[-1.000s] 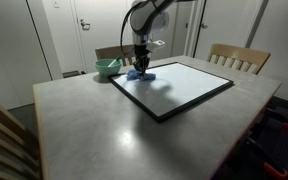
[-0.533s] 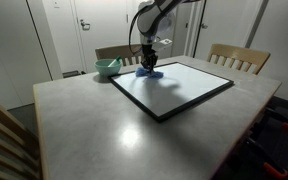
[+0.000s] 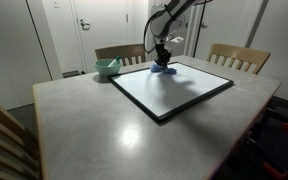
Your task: Use the blue towel to erase the drawing on the board
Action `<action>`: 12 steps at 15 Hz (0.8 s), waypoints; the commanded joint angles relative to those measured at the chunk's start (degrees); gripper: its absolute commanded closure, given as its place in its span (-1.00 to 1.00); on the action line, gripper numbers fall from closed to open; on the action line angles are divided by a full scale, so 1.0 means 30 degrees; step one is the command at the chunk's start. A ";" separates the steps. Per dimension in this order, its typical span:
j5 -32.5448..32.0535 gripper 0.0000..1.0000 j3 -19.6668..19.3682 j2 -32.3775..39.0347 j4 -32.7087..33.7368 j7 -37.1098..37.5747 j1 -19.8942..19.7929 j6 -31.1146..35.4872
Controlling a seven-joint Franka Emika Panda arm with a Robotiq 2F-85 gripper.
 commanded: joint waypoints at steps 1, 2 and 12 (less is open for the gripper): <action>-0.0161 0.92 0.0001 -0.0245 -0.0714 -0.0164 -0.1170 0.0662; -0.0019 0.92 0.0033 -0.0311 -0.0773 -0.0348 -0.1604 0.0681; 0.1853 0.92 0.1721 -0.0192 -0.0220 -0.6073 -0.6219 -0.0481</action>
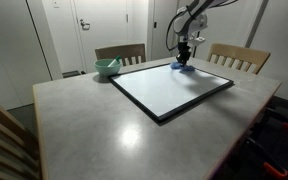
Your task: Use the blue towel to erase the drawing on the board
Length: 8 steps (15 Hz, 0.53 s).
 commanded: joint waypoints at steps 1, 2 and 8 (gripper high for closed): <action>0.0908 0.92 0.1139 -0.0089 -0.0064 -0.2641 -0.1452 -0.0784; 0.1094 0.92 0.1272 -0.0095 -0.0013 -0.3077 -0.1668 -0.0873; 0.1073 0.14 0.1152 -0.0803 -0.0247 -0.3734 -0.1809 -0.1329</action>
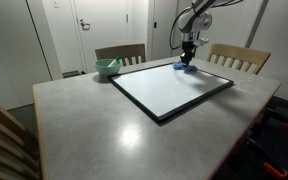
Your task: Use the blue towel to erase the drawing on the board
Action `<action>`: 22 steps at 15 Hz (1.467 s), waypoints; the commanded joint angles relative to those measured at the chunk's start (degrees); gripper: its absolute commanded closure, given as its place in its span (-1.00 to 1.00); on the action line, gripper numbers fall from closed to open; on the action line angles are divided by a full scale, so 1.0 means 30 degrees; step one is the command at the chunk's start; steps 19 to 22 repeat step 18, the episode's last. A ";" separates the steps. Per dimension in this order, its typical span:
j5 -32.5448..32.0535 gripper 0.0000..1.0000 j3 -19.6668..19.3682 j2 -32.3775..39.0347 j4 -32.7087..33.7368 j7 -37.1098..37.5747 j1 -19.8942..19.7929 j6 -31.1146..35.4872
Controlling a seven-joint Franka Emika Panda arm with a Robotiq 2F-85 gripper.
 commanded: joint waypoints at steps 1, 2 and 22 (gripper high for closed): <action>-0.0083 0.03 0.0018 -0.1056 -0.0599 -0.0504 -0.0131 -0.0525; -0.0145 -0.12 -0.0051 -0.1310 -0.0685 -0.0444 -0.0090 -0.0482; 0.0536 -1.00 0.0098 -0.4123 0.1145 -0.1201 -0.0187 -0.8670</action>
